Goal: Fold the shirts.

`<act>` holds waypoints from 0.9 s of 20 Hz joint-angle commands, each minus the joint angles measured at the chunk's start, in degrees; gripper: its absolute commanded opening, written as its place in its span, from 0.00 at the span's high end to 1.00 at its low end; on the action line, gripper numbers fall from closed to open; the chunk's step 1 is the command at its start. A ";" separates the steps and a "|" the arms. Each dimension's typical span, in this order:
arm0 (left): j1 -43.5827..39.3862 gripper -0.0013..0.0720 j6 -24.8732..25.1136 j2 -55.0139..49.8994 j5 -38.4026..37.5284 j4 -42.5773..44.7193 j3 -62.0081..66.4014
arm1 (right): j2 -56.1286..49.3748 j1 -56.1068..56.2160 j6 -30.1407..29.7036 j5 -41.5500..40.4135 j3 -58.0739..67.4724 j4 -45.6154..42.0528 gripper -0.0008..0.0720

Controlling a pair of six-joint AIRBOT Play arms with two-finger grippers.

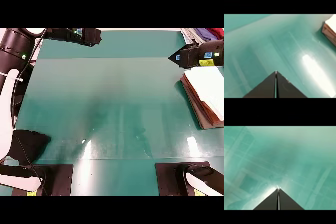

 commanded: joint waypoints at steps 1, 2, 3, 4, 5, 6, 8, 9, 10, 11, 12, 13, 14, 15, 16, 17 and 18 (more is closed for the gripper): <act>0.00 0.95 -0.02 0.00 2.51 0.02 0.00 | 0.04 0.15 0.04 0.17 0.07 -0.11 0.97; 0.00 0.95 -0.02 0.00 3.08 0.02 0.00 | 0.04 0.15 0.04 0.17 0.07 -0.11 0.97; 0.00 0.95 -0.02 0.00 3.76 0.00 0.00 | 0.04 0.15 0.04 0.17 0.07 -0.11 0.97; 0.00 0.95 -0.02 0.00 4.13 0.00 0.00 | 0.04 0.15 0.04 0.17 0.07 -0.11 0.97; 0.00 0.95 -0.02 0.00 4.31 0.02 0.00 | 0.04 0.15 0.04 0.17 0.07 -0.09 0.97; 0.00 0.95 -0.02 0.00 4.44 0.00 0.00 | 0.04 0.15 0.04 0.20 0.07 -0.09 0.97; 0.00 0.95 -0.02 0.00 4.50 0.02 0.00 | 0.04 0.15 0.04 0.20 0.07 -0.07 0.97; 0.00 0.95 -0.02 0.00 4.52 0.00 0.00 | 0.04 0.15 0.04 0.20 0.07 -0.07 0.97; 0.00 0.95 -0.02 0.00 4.52 0.02 0.00 | 0.04 0.15 0.04 0.20 0.07 -0.07 0.97; 0.00 0.95 -0.02 0.00 4.52 0.00 0.00 | 0.04 0.15 0.04 0.22 0.07 -0.07 0.97; 0.00 0.95 -0.02 0.00 4.55 0.00 0.00 | 0.04 0.15 0.04 0.28 0.07 -0.07 0.97; 0.00 0.95 -0.02 0.00 4.55 0.02 0.00 | 0.04 0.15 0.04 0.39 0.07 -0.09 0.97; 0.00 0.95 -0.02 0.00 4.57 0.00 0.00 | 0.04 0.15 0.04 0.44 0.07 -0.09 0.97; 0.00 0.95 0.00 0.00 4.81 0.04 0.00 | 0.04 0.15 0.04 0.39 0.07 -0.09 0.97; 0.00 0.95 0.00 -0.02 6.32 0.24 0.00 | 0.04 0.15 0.04 0.28 0.07 -0.09 0.97; 0.26 0.95 -0.04 0.22 6.64 0.15 0.07 | 0.04 0.15 0.04 0.17 0.07 -0.09 0.97; 0.42 0.95 0.04 1.14 4.83 0.52 0.04 | 0.04 0.15 0.04 0.15 0.07 -0.09 0.97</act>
